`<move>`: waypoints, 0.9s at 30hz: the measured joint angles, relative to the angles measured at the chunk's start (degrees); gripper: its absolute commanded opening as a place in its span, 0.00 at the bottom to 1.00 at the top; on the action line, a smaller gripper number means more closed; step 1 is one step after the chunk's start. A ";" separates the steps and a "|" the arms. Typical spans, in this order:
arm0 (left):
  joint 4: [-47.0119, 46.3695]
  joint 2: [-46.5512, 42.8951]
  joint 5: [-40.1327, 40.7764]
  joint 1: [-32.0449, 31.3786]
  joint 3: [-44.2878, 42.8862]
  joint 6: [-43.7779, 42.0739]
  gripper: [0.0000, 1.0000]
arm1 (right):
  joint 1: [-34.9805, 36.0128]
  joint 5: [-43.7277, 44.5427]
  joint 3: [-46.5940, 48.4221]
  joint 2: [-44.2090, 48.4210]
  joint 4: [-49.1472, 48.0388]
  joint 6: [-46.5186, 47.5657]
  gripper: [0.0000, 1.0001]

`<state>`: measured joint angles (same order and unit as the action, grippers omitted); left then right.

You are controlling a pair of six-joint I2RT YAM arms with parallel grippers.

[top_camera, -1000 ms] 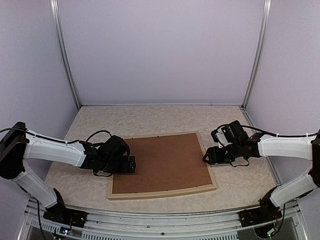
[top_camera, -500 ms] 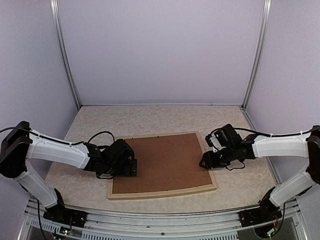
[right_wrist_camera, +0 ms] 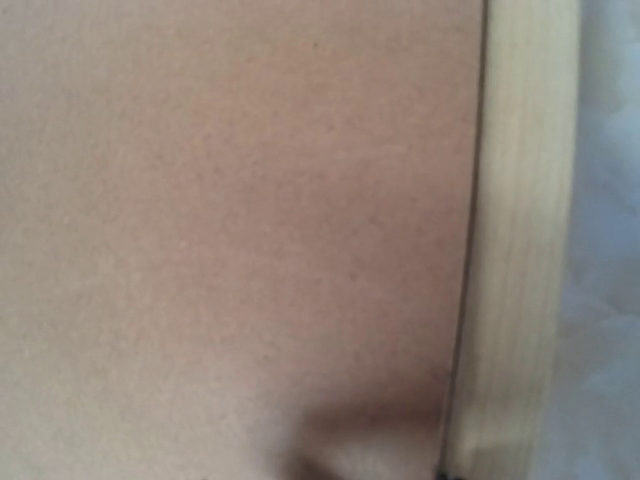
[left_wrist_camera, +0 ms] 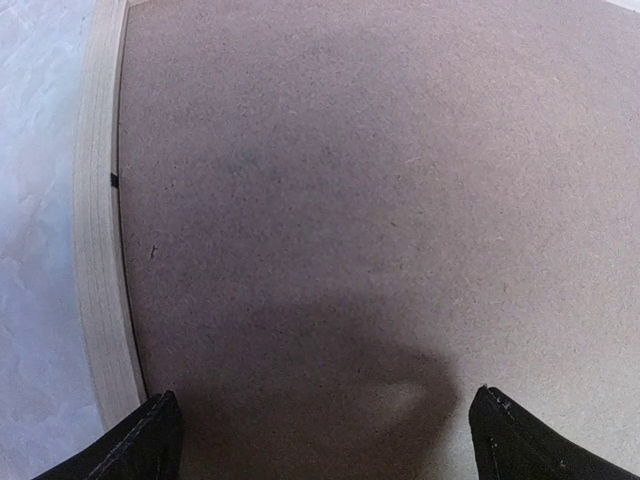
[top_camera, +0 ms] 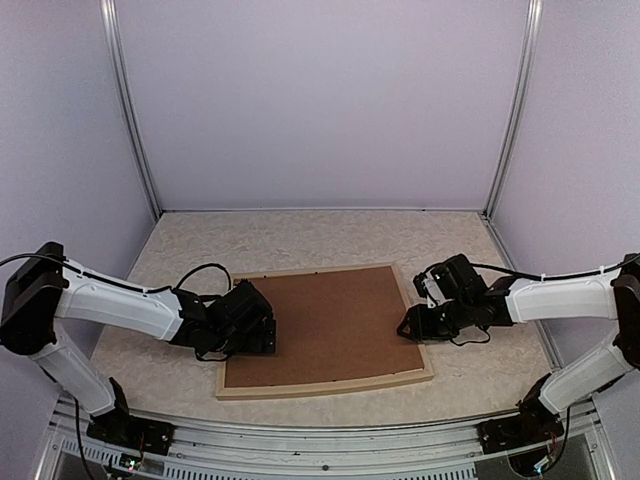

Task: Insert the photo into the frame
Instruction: Pick up the backboard photo.

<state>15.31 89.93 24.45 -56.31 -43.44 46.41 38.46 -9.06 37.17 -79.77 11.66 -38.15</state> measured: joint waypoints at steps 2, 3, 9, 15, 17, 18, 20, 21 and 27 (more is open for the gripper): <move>-0.28 0.00 -0.04 -0.11 0.00 0.15 0.99 | -0.07 0.02 -0.48 0.31 -0.74 -0.76 0.46; -0.37 0.00 -0.07 -0.17 0.00 0.24 0.99 | -0.11 0.00 -0.66 0.42 -0.98 -1.05 0.46; -0.15 -1.22 -1.73 -0.52 0.00 1.29 0.99 | -0.17 -0.07 -0.74 0.50 -1.22 -2.03 0.46; 3.23 -5.40 -2.21 0.59 0.02 1.79 0.99 | -0.15 -1.31 -0.74 0.26 -1.77 -2.21 0.45; 3.63 -6.36 -2.43 2.78 0.50 1.55 0.99 | -0.15 -1.42 -0.74 0.24 -1.81 -2.23 0.45; 3.72 -6.86 -2.69 4.46 1.09 1.31 0.99 | -0.15 -1.42 -0.74 0.24 -1.81 -2.23 0.45; 4.04 -7.52 -2.84 7.39 2.29 0.85 0.99 | -0.15 -1.44 -0.74 0.22 -1.86 -2.23 0.45; 4.00 -7.87 -3.06 9.01 3.19 0.57 0.99 | -0.15 -1.49 -0.74 0.20 -1.88 -2.23 0.45; 3.67 -8.22 -5.84 12.33 6.54 -0.85 0.99 | -0.15 -2.10 -0.72 0.02 -2.32 -2.43 0.45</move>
<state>18.98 81.71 18.61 -43.99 -36.91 45.56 38.30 -11.16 36.45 -79.75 9.34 -40.58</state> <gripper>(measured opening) 0.990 0.451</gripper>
